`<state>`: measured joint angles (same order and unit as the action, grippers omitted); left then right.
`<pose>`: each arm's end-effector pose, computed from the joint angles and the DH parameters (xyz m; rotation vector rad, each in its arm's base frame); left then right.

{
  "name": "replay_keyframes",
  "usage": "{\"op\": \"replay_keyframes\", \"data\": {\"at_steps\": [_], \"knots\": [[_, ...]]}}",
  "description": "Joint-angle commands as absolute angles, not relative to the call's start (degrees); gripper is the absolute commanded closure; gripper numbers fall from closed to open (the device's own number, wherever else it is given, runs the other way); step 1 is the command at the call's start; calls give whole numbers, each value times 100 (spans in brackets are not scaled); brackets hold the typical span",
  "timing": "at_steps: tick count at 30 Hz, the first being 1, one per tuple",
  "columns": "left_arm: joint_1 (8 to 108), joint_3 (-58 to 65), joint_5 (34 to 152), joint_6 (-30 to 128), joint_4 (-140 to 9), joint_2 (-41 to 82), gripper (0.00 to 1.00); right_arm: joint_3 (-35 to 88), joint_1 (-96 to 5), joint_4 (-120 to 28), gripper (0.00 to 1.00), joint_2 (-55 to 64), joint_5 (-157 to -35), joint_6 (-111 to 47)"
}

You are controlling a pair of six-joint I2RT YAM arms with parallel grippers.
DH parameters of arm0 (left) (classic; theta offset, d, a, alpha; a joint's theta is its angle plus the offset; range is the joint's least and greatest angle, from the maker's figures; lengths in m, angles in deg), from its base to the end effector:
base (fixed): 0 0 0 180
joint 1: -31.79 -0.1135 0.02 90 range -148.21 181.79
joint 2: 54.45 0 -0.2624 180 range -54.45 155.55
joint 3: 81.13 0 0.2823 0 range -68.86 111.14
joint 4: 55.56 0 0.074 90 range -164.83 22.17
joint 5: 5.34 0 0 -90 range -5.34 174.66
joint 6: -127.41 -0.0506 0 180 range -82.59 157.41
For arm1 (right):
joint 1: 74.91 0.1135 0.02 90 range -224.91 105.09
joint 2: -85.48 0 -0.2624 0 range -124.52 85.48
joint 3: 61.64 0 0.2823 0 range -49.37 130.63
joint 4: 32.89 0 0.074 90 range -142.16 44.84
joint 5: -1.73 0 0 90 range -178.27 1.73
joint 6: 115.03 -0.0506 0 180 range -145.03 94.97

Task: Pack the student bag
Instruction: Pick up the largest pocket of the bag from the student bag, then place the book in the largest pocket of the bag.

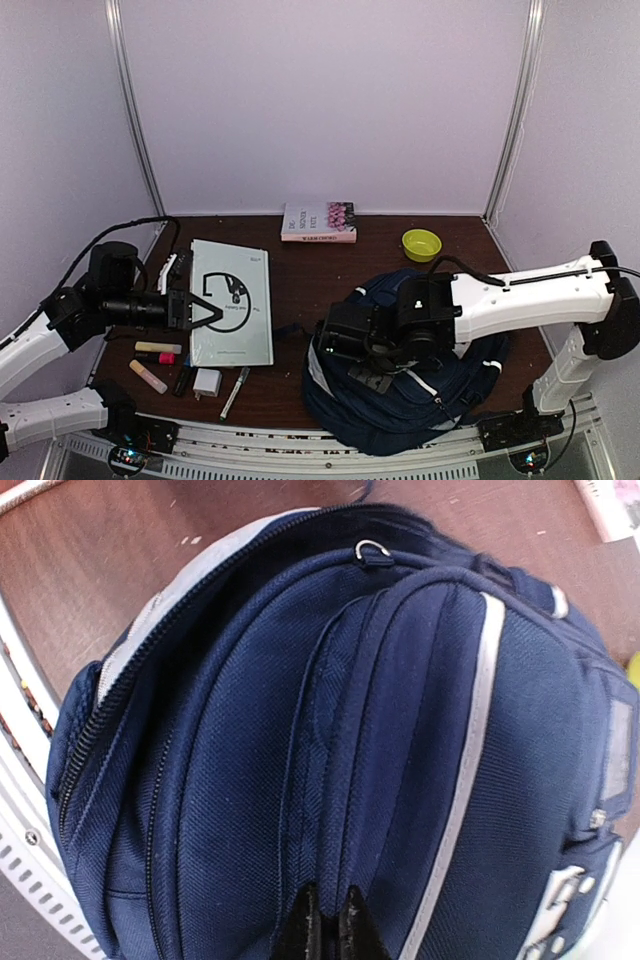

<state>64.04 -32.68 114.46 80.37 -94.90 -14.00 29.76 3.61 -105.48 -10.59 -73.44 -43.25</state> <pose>0.1562 -0.1283 0.2617 0.1281 2.3301 -1.2778 0.0836 0.3465 0.2316 -1.3720 2.4432 -0.0084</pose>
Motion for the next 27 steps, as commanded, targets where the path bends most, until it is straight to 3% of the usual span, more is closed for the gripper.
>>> {"op": "replay_keyframes", "data": {"at_steps": [1, 7, 19, 27], "knots": [[6581, -2962, 11806, 7860, -8619, -1407, 100, 3513, -26, -11130, 100, -385, -6136, -4267], [6870, -2890, 11633, 7727, -8619, -1078, 100, 4062, -573, -10437, 100, 175, -6189, -4095], [7091, -2778, 11850, 7713, -8382, -938, 100, 5856, -863, -9801, 100, -701, -6531, -3854], [7776, -3035, 12132, 8041, -7366, -378, 100, 5671, -1216, -9513, 100, -346, -6718, -3976]]}}
